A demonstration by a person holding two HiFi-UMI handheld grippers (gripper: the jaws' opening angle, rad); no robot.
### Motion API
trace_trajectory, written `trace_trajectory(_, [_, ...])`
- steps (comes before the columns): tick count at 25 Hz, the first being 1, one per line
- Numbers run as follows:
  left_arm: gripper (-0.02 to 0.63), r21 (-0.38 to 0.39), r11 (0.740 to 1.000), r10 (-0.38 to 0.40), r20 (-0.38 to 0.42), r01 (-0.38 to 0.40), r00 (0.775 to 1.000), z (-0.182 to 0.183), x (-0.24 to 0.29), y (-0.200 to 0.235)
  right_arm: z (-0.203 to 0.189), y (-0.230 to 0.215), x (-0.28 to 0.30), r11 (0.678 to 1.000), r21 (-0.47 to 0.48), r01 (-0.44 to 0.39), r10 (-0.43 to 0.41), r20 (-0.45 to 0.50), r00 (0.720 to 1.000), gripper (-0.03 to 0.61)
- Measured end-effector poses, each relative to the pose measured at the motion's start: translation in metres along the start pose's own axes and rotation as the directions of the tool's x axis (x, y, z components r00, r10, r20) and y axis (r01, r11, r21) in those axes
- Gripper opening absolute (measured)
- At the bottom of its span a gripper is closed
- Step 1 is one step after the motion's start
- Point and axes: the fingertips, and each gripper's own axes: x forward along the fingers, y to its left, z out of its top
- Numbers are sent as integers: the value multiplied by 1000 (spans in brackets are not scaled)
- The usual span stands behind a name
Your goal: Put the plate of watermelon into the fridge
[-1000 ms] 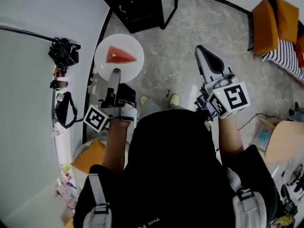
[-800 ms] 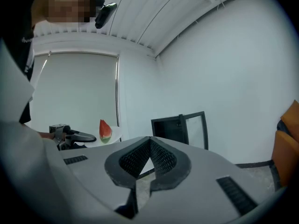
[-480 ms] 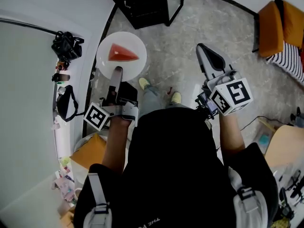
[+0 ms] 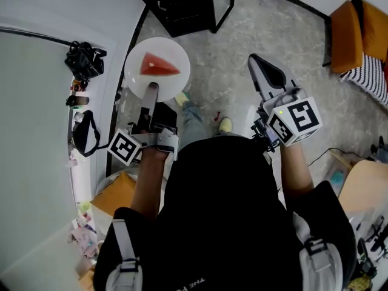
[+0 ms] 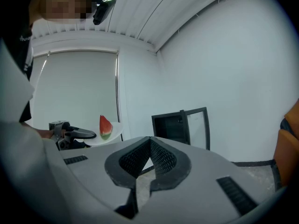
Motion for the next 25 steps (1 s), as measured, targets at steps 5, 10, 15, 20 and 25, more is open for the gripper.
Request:
trace_trajectory(5, [25,-6,1000,3,-5,-3,1000,9,14,7,-2,-7,15,1000,9,7,-7,-18,1000,9])
trace_trajectory(10, [25,-10,1000,-1,-8,1,1000,17,25,11,-3,-9,28,1000,7,3,-3,-28,1000,9])
trace_trajectory(15, [24,-3,1000,-6,-20,6,1000,23,38,12,0,-14,41,1000,-2,-3,2,-30,1000,9])
trace_trajectory(20, [24,-18,1000,5,-21,-5,1000,53,68,25,3,-24,83,1000,4,-2,2,-57,998,9])
trace_trajectory(25, [24,-28,1000,7,-28,-8,1000,78,92,34,11,-30,117,1000,5,0,1,-76,997,9])
